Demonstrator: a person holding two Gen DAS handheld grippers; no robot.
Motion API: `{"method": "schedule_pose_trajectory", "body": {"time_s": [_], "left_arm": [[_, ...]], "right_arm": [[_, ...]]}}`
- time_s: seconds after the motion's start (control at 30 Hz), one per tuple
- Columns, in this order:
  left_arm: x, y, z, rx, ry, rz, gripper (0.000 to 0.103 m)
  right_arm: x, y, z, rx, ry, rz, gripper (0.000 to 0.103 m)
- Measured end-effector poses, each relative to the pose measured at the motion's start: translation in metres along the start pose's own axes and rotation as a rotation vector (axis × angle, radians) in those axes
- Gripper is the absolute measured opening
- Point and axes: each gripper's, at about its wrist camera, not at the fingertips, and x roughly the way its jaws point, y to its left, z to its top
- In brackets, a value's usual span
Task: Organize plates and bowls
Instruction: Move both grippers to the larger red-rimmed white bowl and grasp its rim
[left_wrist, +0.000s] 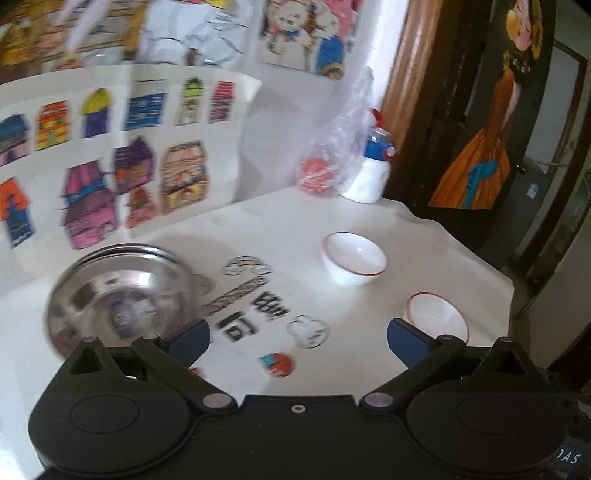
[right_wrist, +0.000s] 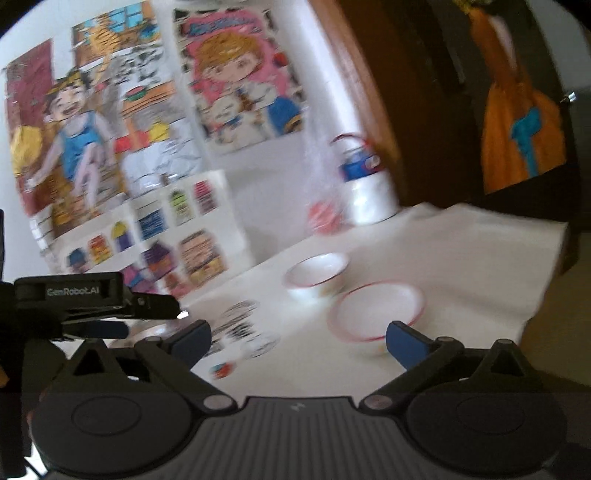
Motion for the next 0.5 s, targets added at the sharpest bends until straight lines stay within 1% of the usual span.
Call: {"method": "schedule_pose_trajectory", "body": {"time_s": [0.17, 0.27, 0.4, 0.5], "left_arm": [[0.035, -0.026, 0.005, 0.041, 0.058, -0.05, 0.102], [0.055, -0.038, 0.009, 0.055, 0.099, -0.068, 0.102], [0.079, -0.051, 0.014, 0.078, 0.156, -0.072, 0.102], [0.093, -0.058, 0.017, 0.089, 0.184, -0.065, 0.102]], "right_arm": [[0.005, -0.032, 0.004, 0.039, -0.037, -0.132, 0.103], [0.014, -0.051, 0.004, 0.07, -0.025, -0.199, 0.103], [0.03, -0.07, 0.006, 0.11, 0.004, -0.237, 0.103], [0.041, -0.078, 0.006, 0.092, 0.022, -0.267, 0.103]]}}
